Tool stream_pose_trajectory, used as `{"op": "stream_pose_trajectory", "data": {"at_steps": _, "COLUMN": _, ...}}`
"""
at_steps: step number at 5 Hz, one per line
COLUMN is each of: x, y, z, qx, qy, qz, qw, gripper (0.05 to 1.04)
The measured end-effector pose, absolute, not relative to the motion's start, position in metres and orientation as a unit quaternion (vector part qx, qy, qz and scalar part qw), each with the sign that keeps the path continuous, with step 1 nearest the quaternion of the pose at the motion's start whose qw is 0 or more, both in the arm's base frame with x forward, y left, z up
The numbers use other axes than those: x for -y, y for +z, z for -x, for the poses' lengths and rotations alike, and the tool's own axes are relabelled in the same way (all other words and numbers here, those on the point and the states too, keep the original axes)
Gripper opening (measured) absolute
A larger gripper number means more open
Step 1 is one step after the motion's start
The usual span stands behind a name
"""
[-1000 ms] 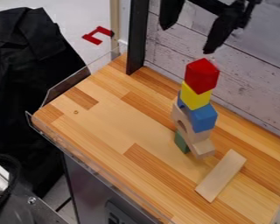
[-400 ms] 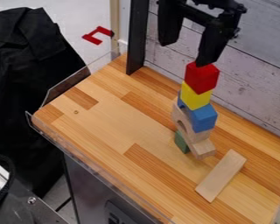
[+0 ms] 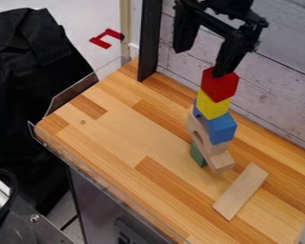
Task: Take the red cube and put it on the left
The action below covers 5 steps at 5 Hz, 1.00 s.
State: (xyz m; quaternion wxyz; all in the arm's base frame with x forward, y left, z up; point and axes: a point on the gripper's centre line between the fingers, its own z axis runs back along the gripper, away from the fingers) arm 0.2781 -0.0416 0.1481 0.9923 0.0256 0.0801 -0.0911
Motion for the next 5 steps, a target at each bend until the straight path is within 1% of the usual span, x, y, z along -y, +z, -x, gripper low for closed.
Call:
{"op": "stream_pose_trajectory", "data": {"at_steps": 2, "x": 0.0447, "y": 0.1327, "z": -0.2888, "qx": -0.096, "qy": -0.096, "qz": -0.024, "qw": 0.990, "gripper": 0.999}}
{"op": "stream_pose_trajectory", "data": {"at_steps": 5, "x": 0.0481, "y": 0.1302, "z": -0.2840, "qx": -0.110, "qy": -0.097, "qz": -0.018, "qw": 0.989, "gripper": 0.999}}
